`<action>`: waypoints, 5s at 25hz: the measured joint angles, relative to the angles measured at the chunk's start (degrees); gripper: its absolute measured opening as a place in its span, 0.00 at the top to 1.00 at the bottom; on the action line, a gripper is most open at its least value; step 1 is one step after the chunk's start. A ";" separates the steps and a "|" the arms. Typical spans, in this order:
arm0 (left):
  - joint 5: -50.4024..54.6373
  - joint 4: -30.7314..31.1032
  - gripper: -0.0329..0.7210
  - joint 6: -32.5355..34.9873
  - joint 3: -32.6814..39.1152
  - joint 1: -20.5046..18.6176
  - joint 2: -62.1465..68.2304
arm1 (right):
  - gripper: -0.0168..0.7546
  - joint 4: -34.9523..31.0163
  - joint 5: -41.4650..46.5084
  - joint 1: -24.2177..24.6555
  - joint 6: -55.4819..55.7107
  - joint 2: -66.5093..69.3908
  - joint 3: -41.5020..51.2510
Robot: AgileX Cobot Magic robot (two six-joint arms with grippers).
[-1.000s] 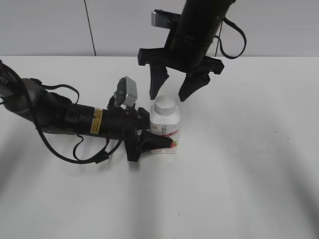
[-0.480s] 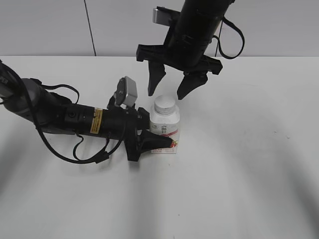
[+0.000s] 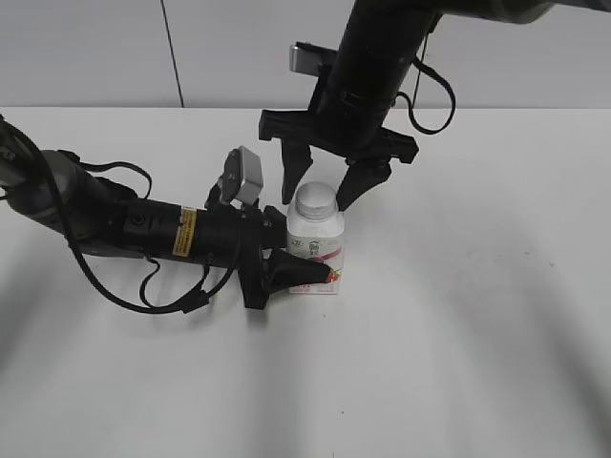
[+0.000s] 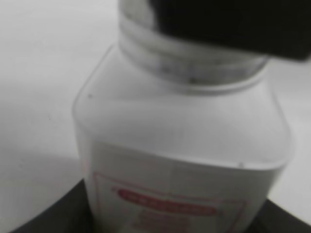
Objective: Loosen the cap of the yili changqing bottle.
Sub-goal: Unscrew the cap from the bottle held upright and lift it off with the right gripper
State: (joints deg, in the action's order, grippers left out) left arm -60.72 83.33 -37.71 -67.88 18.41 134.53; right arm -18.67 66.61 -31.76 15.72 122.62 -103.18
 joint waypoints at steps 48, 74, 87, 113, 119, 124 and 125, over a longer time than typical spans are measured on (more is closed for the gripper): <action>0.11 1.03 0.44 0.07 -0.07 -0.04 -0.05 | 0.47 -0.68 0.91 0.00 -83.47 0.00 -0.27; 0.11 1.19 0.44 0.07 -0.18 -0.04 -0.05 | 0.46 -0.80 0.91 0.00 -83.68 0.00 -0.27; 0.05 1.23 0.44 -0.04 -0.18 -0.04 -0.05 | 0.28 -1.20 0.91 0.00 -83.86 0.00 -0.27; 0.05 1.23 0.44 -0.22 -0.18 -0.04 -0.05 | 0.26 1.16 2.70 0.00 -10.50 -6.93 -0.20; 0.05 1.23 0.44 -0.22 -0.18 -0.04 -0.05 | 0.26 1.16 2.77 0.00 0.29 -6.44 -0.20; 0.05 1.23 0.45 -0.34 -0.18 -0.04 -0.05 | 0.26 1.06 2.83 0.00 3.01 -4.39 -0.20; 0.05 1.23 0.45 -0.34 -0.18 -0.04 -0.05 | 0.26 1.06 2.83 0.00 3.20 -4.05 -0.20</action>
State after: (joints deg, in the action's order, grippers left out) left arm -60.67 84.55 -38.05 -68.06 18.37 134.48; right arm -17.62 69.45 -31.76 18.93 118.57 -103.38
